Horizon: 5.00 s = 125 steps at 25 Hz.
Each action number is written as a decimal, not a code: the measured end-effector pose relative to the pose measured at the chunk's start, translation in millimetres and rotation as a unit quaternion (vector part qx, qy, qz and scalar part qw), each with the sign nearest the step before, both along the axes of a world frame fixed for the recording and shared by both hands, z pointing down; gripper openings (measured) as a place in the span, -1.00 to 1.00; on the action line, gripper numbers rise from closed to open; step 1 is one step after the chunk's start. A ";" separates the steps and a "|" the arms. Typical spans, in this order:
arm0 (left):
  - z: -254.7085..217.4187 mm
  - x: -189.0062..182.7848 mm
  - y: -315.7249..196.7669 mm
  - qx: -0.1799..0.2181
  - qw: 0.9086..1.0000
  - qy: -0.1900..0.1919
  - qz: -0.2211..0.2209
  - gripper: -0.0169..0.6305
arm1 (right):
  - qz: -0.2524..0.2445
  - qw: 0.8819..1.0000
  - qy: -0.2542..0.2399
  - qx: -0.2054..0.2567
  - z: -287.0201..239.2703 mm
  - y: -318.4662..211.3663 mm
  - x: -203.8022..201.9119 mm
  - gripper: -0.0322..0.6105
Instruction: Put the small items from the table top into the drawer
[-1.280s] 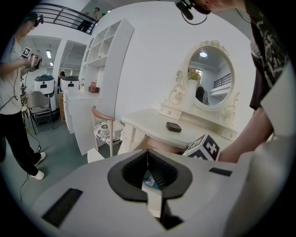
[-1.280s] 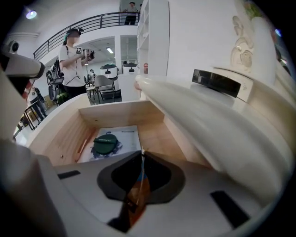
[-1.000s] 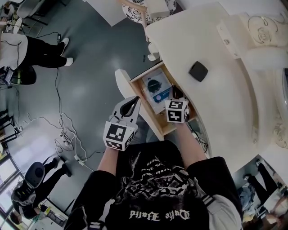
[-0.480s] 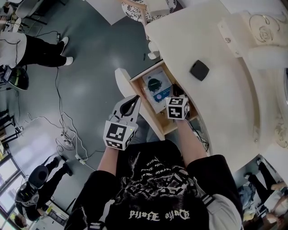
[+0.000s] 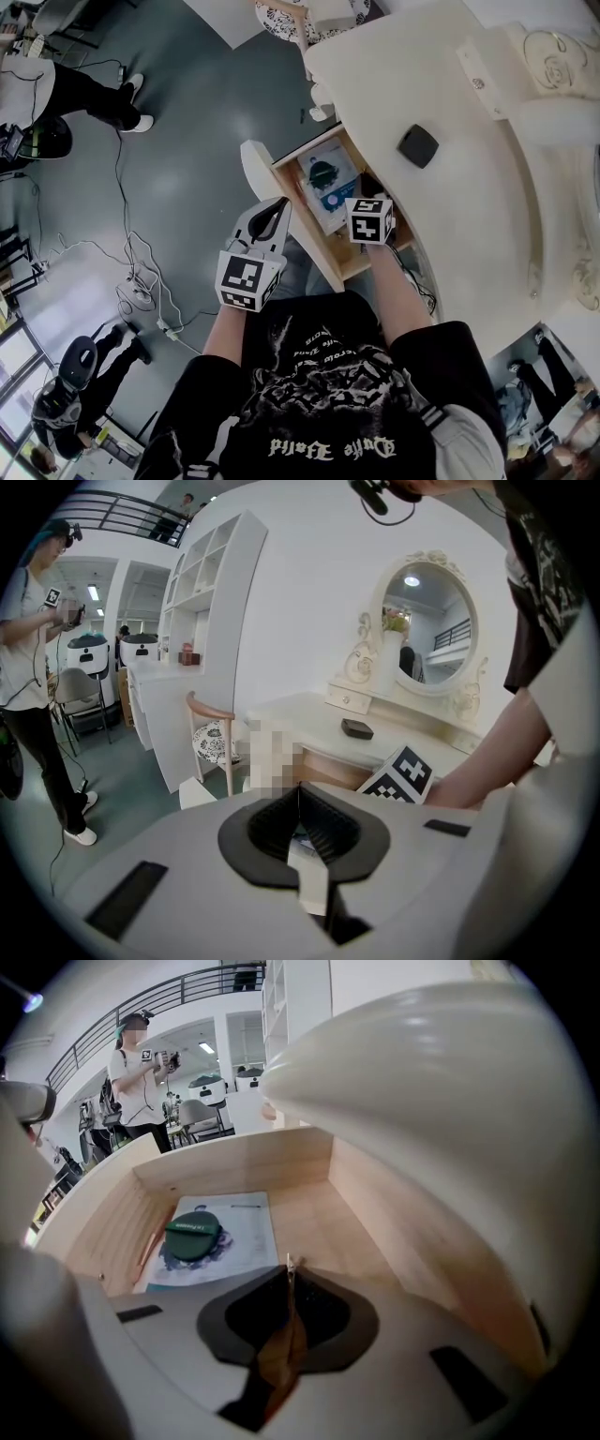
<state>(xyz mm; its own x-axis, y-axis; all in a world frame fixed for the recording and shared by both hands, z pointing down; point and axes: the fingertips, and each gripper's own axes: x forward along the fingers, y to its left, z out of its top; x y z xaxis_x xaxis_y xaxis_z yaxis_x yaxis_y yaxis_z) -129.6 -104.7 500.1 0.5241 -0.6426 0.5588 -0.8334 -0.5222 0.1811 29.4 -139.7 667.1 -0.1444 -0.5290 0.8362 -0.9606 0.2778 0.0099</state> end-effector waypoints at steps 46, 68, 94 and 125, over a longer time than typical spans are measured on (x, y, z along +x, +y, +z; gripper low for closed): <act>-7.8 17.3 14.9 0.016 0.999 0.048 0.010 -0.90 | -0.032 0.995 -0.056 0.075 -100.9 25.2 -16.9 -0.71; -28.5 48.5 26.0 0.042 0.996 0.064 0.037 -0.90 | -0.040 0.987 -0.059 0.141 -164.8 43.9 1.5 -0.71; -34.9 60.6 25.8 0.051 0.994 0.084 0.039 -0.90 | -0.077 0.979 -0.080 0.172 -192.3 51.7 -6.5 -0.84; -26.7 61.3 27.2 0.044 0.995 0.074 0.054 -0.90 | -0.064 0.983 -0.065 0.158 -175.0 67.4 8.8 -0.87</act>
<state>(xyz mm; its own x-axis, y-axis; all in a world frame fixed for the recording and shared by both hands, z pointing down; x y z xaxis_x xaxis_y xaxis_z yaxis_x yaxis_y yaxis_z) -68.3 -77.4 473.3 0.6644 -0.6215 0.4151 -0.7398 -0.6259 0.2469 38.2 -72.3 492.1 -0.3207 -0.7308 0.6026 -0.9171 0.3987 -0.0044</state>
